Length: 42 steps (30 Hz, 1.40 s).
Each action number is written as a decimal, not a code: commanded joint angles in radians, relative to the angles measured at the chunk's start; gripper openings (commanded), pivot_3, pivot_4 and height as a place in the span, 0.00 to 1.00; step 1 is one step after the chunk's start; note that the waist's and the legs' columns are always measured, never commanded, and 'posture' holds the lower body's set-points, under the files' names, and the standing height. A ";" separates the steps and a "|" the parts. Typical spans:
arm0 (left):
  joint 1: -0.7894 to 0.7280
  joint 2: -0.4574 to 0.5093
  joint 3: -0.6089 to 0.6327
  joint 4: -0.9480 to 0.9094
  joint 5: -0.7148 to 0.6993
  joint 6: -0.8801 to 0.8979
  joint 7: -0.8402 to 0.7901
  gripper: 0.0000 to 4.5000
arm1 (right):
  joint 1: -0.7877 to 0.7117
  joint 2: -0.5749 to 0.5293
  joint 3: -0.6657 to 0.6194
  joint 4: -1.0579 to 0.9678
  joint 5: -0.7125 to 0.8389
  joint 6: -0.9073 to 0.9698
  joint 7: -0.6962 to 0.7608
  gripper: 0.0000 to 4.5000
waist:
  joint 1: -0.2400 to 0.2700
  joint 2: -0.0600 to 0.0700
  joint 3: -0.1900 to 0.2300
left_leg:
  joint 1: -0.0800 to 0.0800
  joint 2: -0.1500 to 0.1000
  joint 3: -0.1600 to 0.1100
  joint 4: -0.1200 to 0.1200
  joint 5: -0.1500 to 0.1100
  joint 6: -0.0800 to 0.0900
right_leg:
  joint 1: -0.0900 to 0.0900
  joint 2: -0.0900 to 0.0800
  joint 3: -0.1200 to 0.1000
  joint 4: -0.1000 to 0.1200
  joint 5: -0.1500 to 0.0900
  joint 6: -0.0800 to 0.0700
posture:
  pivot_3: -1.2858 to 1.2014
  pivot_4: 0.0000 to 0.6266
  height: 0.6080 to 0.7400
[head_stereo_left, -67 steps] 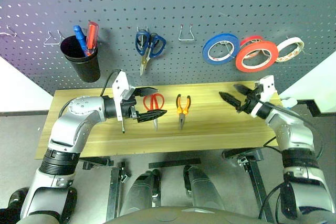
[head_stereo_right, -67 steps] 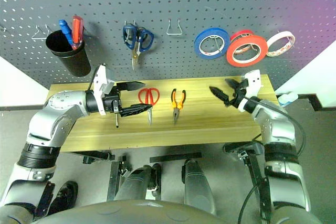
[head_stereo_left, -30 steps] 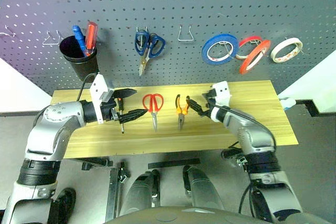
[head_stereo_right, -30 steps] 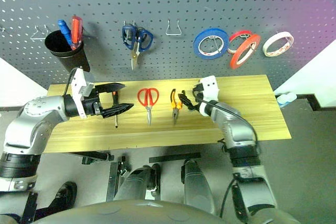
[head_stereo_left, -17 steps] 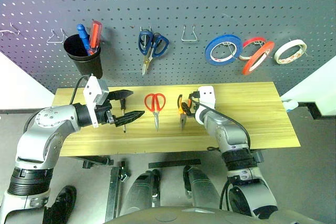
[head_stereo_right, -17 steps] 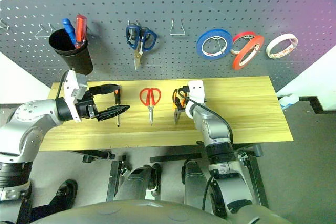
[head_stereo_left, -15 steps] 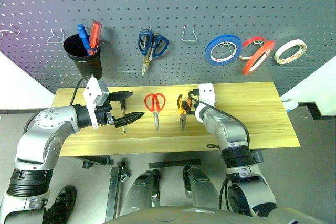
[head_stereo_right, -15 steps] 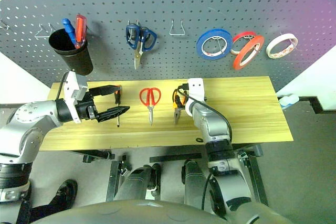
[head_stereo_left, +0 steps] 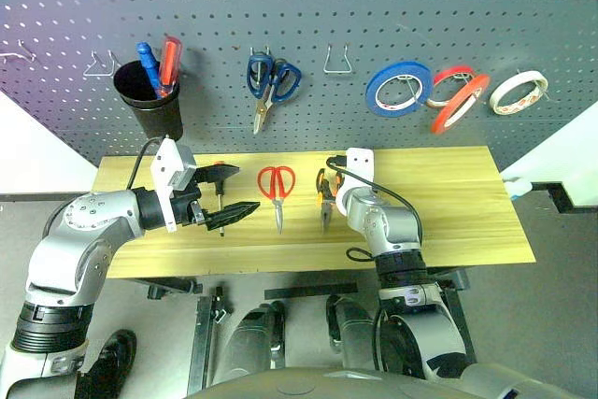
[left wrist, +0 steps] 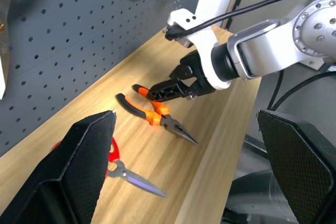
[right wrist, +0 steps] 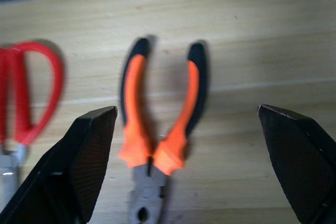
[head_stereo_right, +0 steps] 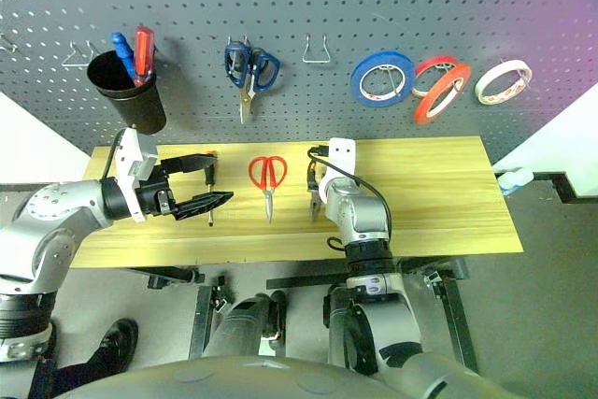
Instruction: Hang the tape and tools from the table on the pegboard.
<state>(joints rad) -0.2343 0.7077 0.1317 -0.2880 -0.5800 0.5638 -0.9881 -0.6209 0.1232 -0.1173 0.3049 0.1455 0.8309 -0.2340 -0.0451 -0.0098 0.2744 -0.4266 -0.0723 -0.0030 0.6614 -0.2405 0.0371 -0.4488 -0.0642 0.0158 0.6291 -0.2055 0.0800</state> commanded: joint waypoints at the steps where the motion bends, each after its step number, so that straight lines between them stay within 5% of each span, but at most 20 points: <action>1: 0.006 0.013 0.013 -0.047 -0.022 0.007 0.004 1.00 | -0.040 0.058 0.018 -0.007 0.023 -0.019 0.026 1.00 | 0.000 0.000 0.000 | 0.000 0.000 0.000 0.000 0.000 0.000 | 0.000 0.000 0.000 0.000 0.000 0.000 | 0.52 0.45 1.00; 40: 0.015 0.038 0.019 -0.092 -0.055 0.040 0.020 1.00 | -0.074 0.036 0.087 0.216 -0.013 -0.117 0.054 1.00 | 0.000 0.000 0.001 | -0.001 0.000 0.000 -0.015 0.003 -0.004 | -0.008 0.000 0.000 -0.001 -0.003 -0.004 | 0.53 0.45 1.00; 42: 0.011 0.040 0.024 -0.092 -0.063 0.046 0.022 1.00 | -0.077 0.032 0.091 0.233 -0.019 -0.114 0.054 0.91 | 0.000 0.000 0.001 | -0.001 0.000 0.000 -0.015 0.003 -0.004 | -0.008 0.000 0.000 -0.001 -0.003 -0.004 | 0.53 0.45 1.00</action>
<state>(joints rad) -0.2195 0.7346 0.1319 -0.3389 -0.6219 0.6071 -0.9668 -0.6691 0.1224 -0.0299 0.5368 0.1313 0.7275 -0.1815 -0.0449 -0.0099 0.2753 -0.4277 -0.0722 -0.0032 0.6468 -0.2375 0.0326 -0.4567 -0.0641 0.0157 0.6277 -0.2083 0.0756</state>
